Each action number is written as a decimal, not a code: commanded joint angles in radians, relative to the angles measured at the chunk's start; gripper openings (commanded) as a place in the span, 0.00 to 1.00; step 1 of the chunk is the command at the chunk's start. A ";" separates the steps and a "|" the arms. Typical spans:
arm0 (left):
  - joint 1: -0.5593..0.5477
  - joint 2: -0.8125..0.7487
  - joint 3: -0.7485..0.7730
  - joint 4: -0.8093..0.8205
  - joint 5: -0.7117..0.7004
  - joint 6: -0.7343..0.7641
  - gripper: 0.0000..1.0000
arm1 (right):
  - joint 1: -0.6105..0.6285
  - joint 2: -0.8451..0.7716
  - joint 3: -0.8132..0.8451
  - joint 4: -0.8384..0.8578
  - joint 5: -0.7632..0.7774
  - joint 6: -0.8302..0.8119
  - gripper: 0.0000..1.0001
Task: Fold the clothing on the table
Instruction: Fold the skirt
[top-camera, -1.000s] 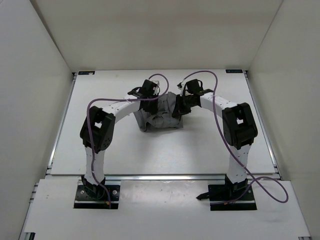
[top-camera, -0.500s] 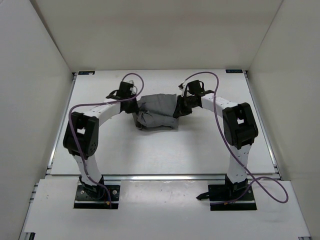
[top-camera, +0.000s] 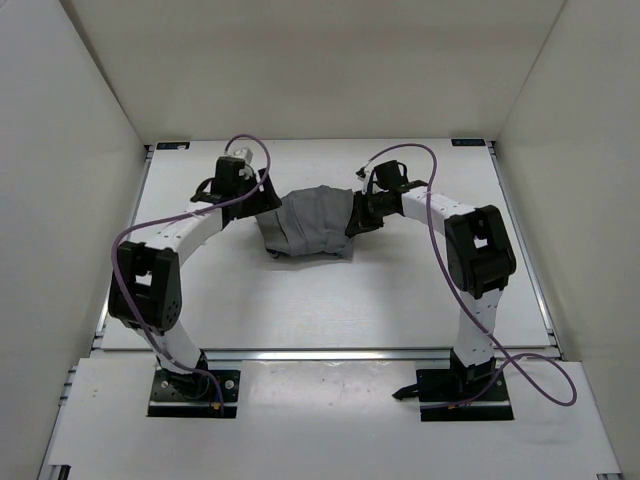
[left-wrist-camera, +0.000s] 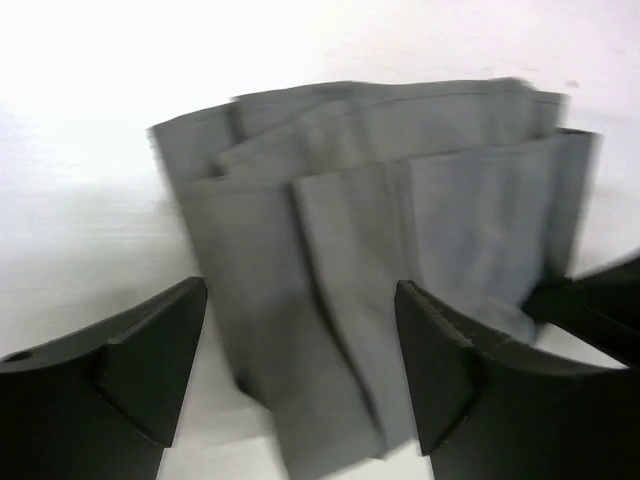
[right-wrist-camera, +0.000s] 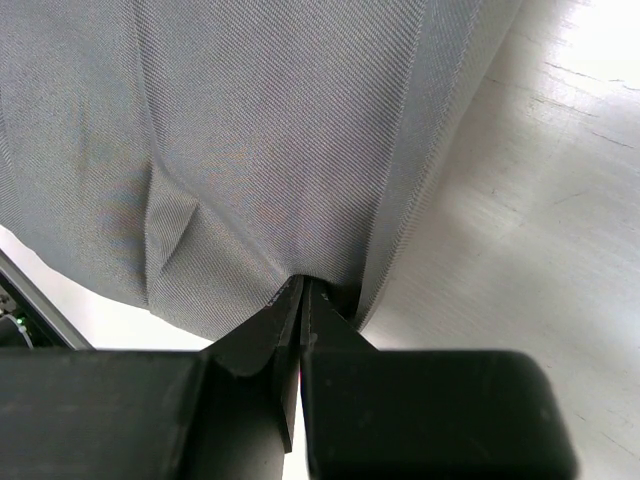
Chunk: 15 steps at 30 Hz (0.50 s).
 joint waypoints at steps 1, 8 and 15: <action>-0.094 -0.097 0.069 0.004 -0.024 0.068 0.78 | 0.009 -0.053 0.022 0.002 0.008 -0.014 0.00; -0.204 -0.188 -0.044 0.083 0.084 -0.012 0.00 | 0.003 -0.093 0.080 -0.004 0.007 -0.008 0.00; -0.240 -0.143 -0.214 0.114 0.015 0.000 0.00 | 0.017 -0.080 0.108 -0.012 0.013 -0.014 0.00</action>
